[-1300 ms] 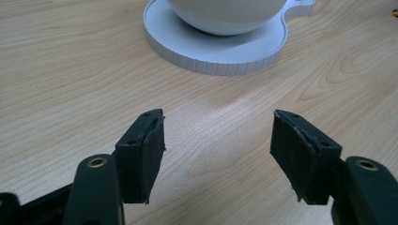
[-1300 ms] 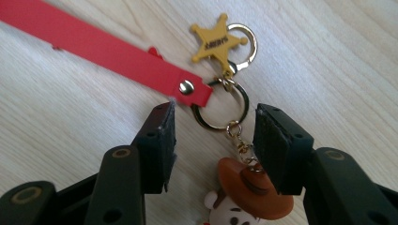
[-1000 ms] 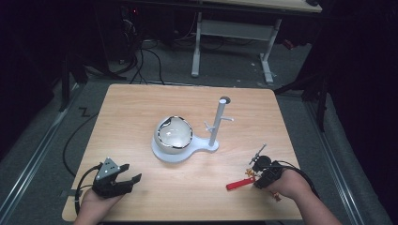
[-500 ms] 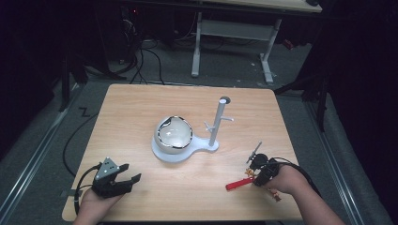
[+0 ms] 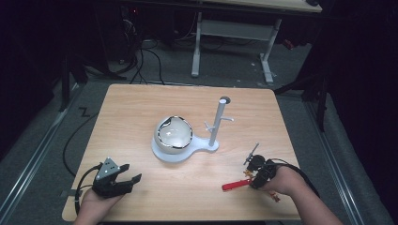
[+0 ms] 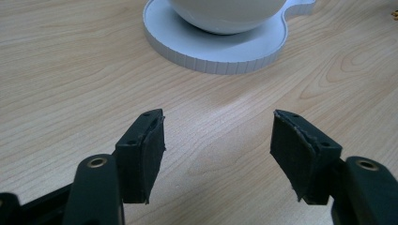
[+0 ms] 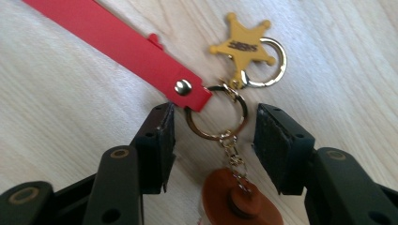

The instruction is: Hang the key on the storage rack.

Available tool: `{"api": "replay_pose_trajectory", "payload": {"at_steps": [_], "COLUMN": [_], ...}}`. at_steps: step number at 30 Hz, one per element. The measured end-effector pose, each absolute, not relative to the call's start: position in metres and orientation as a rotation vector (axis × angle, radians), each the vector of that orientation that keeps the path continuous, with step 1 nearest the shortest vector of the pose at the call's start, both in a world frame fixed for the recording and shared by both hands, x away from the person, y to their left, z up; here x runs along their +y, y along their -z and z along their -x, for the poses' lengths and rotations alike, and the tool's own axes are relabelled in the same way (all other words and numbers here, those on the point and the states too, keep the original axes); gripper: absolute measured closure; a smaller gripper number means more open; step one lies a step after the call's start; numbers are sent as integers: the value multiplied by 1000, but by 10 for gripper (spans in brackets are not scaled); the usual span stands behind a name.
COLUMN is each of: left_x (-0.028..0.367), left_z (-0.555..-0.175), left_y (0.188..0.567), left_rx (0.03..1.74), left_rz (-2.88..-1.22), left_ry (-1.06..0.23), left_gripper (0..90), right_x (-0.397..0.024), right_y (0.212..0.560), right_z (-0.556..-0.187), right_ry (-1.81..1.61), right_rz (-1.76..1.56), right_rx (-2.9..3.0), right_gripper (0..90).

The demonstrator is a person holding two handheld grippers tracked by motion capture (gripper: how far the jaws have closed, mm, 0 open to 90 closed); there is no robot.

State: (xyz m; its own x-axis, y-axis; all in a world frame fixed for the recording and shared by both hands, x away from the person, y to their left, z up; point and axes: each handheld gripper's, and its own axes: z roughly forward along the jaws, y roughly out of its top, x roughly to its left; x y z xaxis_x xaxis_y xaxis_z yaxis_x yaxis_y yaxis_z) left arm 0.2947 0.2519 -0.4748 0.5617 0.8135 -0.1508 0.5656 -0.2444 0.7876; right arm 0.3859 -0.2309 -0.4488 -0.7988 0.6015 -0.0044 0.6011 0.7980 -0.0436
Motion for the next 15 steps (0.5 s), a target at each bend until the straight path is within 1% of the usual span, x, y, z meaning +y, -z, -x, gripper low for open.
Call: {"api": "replay_pose_trajectory", "payload": {"at_steps": [1,3,5,15], "left_x": [252,252,253,254], "left_z": [-295,-295,-295,-294], "left_y": [475,475,475,476], "left_rx": [1113,1113,1115,1124], "left_rz": [-1939,-1939,-1935,-1936], "left_ry": [-366,-364,-363,-356], "left_gripper": [359,359,359,359], "right_x": [-231,-231,-233,-235], "right_y": [449,449,448,447], "right_z": [-386,-387,-386,-384], "right_ry": [-67,-42,-4,10], "right_rz": [993,976,993,1027], "right_rx": [-2970,-2957,-2959,-2950], "right_gripper": [488,531,606,620]}}
